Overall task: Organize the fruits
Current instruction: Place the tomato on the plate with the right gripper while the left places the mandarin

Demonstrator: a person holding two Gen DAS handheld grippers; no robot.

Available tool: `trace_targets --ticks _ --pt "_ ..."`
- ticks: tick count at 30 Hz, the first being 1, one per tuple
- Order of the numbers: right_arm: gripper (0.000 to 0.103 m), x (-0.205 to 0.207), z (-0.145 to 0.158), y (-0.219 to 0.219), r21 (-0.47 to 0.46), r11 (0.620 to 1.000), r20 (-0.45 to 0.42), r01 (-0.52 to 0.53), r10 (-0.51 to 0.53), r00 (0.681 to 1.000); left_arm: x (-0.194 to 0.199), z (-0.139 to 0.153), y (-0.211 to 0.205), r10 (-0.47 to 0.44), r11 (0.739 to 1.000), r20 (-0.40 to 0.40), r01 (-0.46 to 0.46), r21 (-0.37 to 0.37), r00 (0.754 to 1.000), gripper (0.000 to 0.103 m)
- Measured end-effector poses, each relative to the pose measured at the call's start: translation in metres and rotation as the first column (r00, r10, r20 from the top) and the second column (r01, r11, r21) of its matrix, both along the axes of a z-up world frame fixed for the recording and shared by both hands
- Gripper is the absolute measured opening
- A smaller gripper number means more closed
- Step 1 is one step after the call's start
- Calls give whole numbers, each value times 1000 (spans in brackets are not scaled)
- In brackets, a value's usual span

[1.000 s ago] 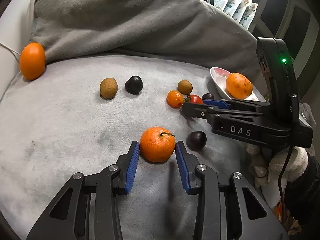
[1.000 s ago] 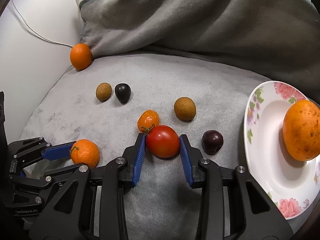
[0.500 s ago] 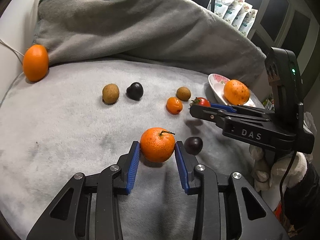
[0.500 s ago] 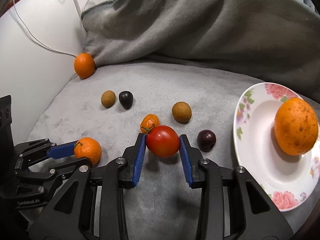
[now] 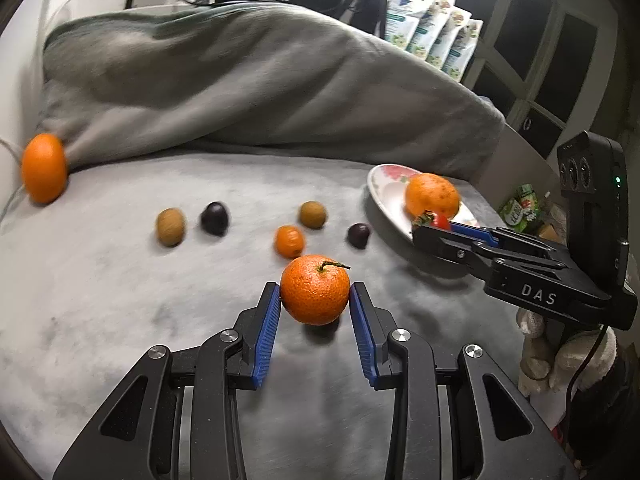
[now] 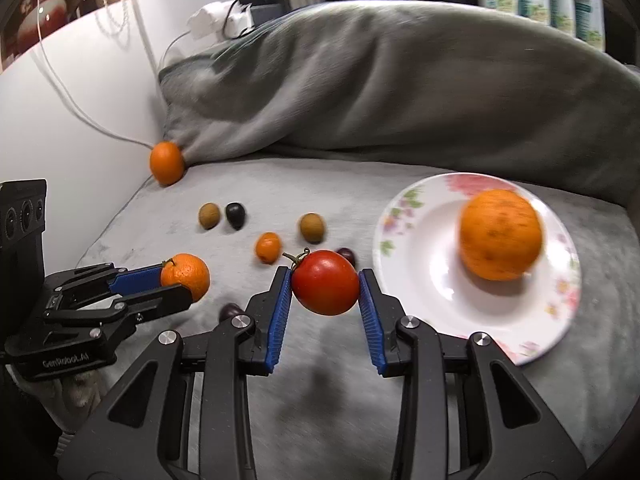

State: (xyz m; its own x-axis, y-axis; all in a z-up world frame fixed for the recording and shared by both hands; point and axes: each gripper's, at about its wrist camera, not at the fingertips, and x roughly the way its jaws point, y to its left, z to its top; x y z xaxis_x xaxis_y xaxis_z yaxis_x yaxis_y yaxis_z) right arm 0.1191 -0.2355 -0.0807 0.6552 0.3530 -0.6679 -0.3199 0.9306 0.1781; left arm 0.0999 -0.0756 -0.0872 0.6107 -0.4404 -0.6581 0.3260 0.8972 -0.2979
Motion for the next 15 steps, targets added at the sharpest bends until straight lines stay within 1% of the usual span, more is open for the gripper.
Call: trace_targets --ticks 5,15 --pt "36 -11 4 -25 -16 999 13 49 -48 999 3 5 -19 -39 999 12 39 -9 999 34" --pt "36 -22 2 -68 -30 991 17 133 -132 991 11 12 -58 -99 995 31 100 -18 995 34"
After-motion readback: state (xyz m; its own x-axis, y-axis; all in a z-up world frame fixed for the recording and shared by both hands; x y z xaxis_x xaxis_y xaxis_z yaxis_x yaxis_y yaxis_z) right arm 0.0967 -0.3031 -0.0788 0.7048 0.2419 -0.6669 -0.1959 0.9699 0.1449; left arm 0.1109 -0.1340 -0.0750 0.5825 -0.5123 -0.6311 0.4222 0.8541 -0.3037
